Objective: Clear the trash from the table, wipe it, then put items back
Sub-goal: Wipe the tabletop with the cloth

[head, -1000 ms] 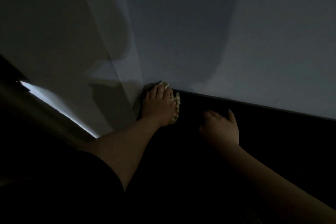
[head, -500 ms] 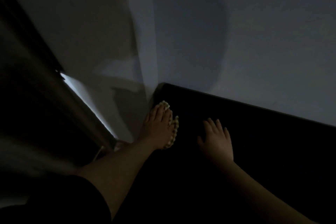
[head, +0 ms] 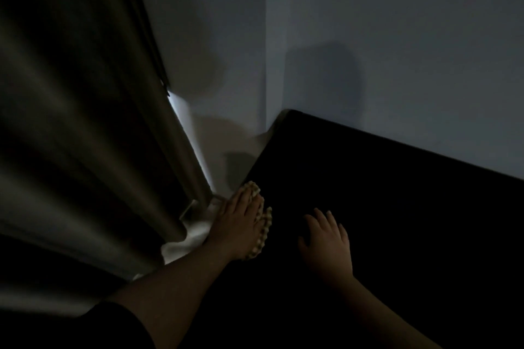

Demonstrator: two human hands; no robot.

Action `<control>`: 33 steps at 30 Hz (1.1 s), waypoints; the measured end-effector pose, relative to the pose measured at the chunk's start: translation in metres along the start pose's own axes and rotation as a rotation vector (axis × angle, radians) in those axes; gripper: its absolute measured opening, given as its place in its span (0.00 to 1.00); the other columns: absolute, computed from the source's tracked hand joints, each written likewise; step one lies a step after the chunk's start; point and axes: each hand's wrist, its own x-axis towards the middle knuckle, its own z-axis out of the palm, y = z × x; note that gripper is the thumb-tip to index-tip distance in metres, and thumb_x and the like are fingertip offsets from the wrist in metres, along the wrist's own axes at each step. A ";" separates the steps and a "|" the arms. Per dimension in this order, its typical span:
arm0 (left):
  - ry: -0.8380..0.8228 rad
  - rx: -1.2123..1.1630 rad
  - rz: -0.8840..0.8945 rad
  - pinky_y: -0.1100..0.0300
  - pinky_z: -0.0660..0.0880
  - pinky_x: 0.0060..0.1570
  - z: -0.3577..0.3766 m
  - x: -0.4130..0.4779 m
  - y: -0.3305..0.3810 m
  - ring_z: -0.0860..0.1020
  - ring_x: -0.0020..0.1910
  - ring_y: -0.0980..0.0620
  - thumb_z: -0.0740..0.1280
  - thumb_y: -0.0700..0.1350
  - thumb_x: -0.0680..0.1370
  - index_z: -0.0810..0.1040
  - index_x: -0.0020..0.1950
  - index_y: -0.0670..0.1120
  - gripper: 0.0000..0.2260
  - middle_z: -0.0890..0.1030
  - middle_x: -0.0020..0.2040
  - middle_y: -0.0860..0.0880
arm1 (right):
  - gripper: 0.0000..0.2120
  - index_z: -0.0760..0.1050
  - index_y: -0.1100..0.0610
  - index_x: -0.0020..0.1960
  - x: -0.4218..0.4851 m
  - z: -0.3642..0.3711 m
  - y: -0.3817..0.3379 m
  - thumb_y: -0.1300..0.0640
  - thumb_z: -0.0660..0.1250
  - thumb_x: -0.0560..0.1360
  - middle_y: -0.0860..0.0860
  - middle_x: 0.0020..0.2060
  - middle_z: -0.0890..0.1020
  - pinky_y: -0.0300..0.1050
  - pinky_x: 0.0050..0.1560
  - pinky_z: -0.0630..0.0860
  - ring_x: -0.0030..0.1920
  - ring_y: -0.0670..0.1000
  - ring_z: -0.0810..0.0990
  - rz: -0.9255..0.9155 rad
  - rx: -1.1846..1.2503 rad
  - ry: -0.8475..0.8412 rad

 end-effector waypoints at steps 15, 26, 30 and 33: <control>-0.086 -0.075 0.012 0.43 0.69 0.65 0.034 -0.138 -0.037 0.65 0.72 0.39 0.32 0.57 0.80 0.68 0.71 0.37 0.36 0.63 0.74 0.39 | 0.24 0.52 0.49 0.76 -0.137 0.042 -0.036 0.49 0.51 0.81 0.46 0.77 0.51 0.47 0.75 0.42 0.77 0.49 0.43 0.010 0.003 0.042; -0.034 -0.034 -0.072 0.43 0.52 0.74 0.026 -0.227 -0.033 0.50 0.78 0.47 0.29 0.58 0.68 0.53 0.78 0.48 0.41 0.47 0.78 0.49 | 0.29 0.70 0.53 0.69 -0.233 0.094 -0.048 0.47 0.48 0.71 0.50 0.71 0.69 0.51 0.73 0.54 0.75 0.54 0.58 0.088 0.147 0.220; -0.031 -0.100 -0.058 0.41 0.66 0.67 0.029 -0.235 0.001 0.68 0.70 0.40 0.44 0.57 0.72 0.73 0.69 0.43 0.33 0.68 0.72 0.40 | 0.33 0.65 0.51 0.72 -0.254 0.090 -0.023 0.46 0.45 0.70 0.48 0.74 0.64 0.48 0.74 0.49 0.76 0.51 0.53 0.157 0.151 0.217; -0.098 -0.112 0.141 0.48 0.65 0.65 0.044 -0.241 0.059 0.78 0.61 0.41 0.51 0.54 0.75 0.82 0.59 0.45 0.25 0.78 0.63 0.42 | 0.31 0.69 0.53 0.70 -0.266 0.088 -0.007 0.47 0.48 0.70 0.51 0.71 0.68 0.51 0.73 0.54 0.75 0.54 0.58 0.216 0.179 0.226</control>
